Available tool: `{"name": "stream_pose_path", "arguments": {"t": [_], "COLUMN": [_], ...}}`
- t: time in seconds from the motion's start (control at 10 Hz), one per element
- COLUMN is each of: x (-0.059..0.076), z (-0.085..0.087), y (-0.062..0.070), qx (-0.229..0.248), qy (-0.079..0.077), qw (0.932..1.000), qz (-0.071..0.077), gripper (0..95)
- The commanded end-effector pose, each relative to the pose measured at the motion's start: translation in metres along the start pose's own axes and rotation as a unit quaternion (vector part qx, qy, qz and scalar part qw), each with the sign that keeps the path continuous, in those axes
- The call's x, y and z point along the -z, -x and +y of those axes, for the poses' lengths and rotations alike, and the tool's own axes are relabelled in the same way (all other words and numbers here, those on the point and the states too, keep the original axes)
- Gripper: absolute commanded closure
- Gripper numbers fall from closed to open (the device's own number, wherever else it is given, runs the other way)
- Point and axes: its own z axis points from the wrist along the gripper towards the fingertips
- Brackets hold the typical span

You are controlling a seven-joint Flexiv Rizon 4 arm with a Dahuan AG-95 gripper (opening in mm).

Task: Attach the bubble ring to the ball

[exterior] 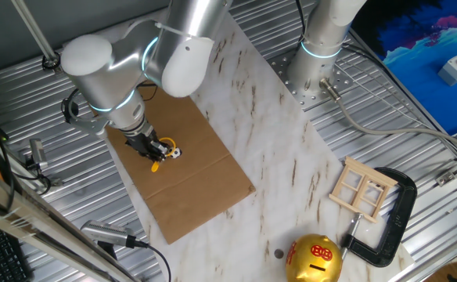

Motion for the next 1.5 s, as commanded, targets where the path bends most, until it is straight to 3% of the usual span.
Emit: {"name": "stream_pose_path", "arguments": {"t": [0.1, 0.5, 1.5], "x": [0.001, 0.001, -0.015], "z": [0.001, 0.008, 0.016], "y": [-0.002, -0.002, -0.009], "qx": [-0.001, -0.011, -0.011], "qy": [0.001, 0.001, -0.004], "qw": [1.0, 0.9999, 0.9998], "qz": [-0.001, -0.006, -0.014], "gripper": [95.0, 95.0, 95.0]}}
